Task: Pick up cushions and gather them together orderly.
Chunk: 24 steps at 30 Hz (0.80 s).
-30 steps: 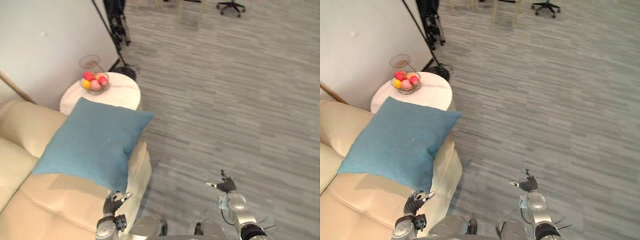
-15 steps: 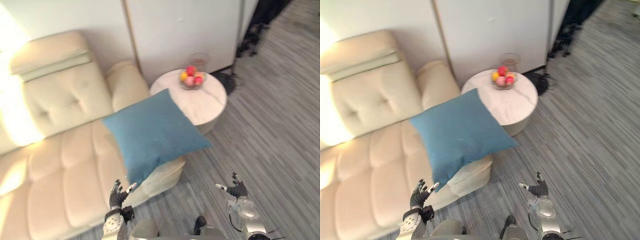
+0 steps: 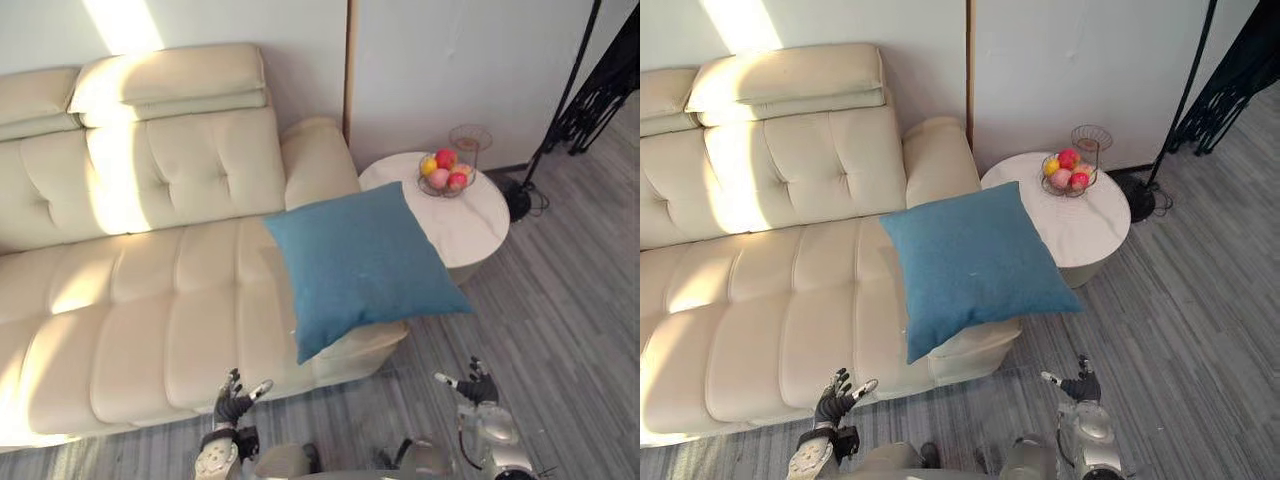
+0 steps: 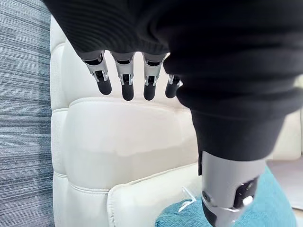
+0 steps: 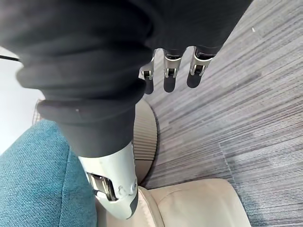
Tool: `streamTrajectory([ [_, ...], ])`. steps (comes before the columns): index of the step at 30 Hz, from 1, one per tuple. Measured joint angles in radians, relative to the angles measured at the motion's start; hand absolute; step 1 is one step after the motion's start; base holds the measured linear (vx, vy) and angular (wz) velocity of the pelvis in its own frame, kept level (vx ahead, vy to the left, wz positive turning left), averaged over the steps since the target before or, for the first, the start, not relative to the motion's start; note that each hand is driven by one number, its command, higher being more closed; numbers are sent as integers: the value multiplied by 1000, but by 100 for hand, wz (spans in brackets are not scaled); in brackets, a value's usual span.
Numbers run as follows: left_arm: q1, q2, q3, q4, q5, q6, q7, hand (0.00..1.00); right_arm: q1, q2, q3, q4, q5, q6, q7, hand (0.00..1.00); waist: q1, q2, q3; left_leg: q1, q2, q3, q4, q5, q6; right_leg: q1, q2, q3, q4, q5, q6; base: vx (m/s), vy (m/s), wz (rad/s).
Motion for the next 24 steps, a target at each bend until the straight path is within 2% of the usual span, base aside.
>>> streamTrajectory([
  [1, -10, 8, 2, 0, 0, 0, 0, 0, 1, -4, -3, -3, 0, 2, -1, 0, -7, -4, 0, 4, 3, -21, 8, -3, -4, 0, 44, 44, -76, -18, 3, 103, -97, 47],
  [2, -26, 13, 2, 0, 0, 0, 0, 0, -1, -7, -11, -13, 0, 2, -2, 0, -24, -3, 0, -9, 8, -40, 15, 6, -22, 4, 92, 103, -193, -18, 12, 113, -103, 52],
  [3, -36, 14, 2, 0, 0, 0, 1, 0, -1, -8, -17, -19, 0, 1, -3, 0, -29, -4, -3, -19, 8, -48, 22, 7, -27, 7, 110, 131, -256, -7, 10, 112, -124, 53],
  [4, -56, 21, 1, -1, 0, -1, 4, 0, 0, -10, -36, -21, 0, 0, -5, 0, -28, -29, -11, -34, -7, -60, 42, -3, -46, 11, 117, 154, -338, 71, -5, 139, -157, 54],
  [5, -83, 2, 0, 16, 0, 0, 5, 0, -2, -34, -51, -20, 0, 2, -11, 0, -29, 9, -4, -37, 10, -88, 58, -8, -57, 25, 127, 130, -334, 63, -5, 158, -151, 38],
  [7, -90, -2, 3, 15, 2, -9, 16, 0, -1, -58, -64, -36, 0, 3, -17, 0, -29, 45, -15, -37, 36, -92, 35, -6, -71, 22, 153, 122, -349, 63, -15, 163, -124, 4],
  [9, -97, 0, 6, 13, 4, -11, 17, 0, 0, -80, -69, -92, -3, 3, -17, 0, -31, 63, -19, -31, 55, -99, 1, 5, -90, 22, 172, 110, -368, 70, -25, 160, -155, -3],
  [12, -107, 1, 4, -12, 11, -15, 17, 0, 1, -104, -121, -185, -9, -2, -19, 0, -56, 58, -17, 3, 71, -112, -58, 26, -116, 46, 183, 83, -387, 70, -27, 89, -106, 12],
  [14, -111, 6, 3, -40, 18, -18, 17, 0, 2, -131, -150, -230, -9, -16, -20, 0, -72, 50, -18, 13, 69, -118, -82, 39, -118, 61, 180, 74, -406, 74, -32, 14, -19, 14],
  [18, -128, 32, 1, -45, 17, -18, 18, 0, -13, -153, -146, -252, -9, -20, -20, 0, -77, 45, -18, -1, 63, -119, -103, 61, -117, 55, 177, 72, -442, 93, -43, -12, 2, 3],
  [21, -164, 40, -11, -46, 17, -18, 27, 0, -77, -173, -113, -252, -8, -18, -20, 0, -78, 45, -17, -32, 54, -121, -132, 97, -123, 30, 169, 67, -474, 123, -44, -64, -8, 7],
  [24, -234, 39, -46, -45, 16, -18, 49, 0, -192, -208, -14, -246, -1, -19, -19, 0, -76, 46, 4, -94, 51, -121, -128, 117, -121, -14, 166, 67, -507, 169, -50, -122, -18, 3],
])
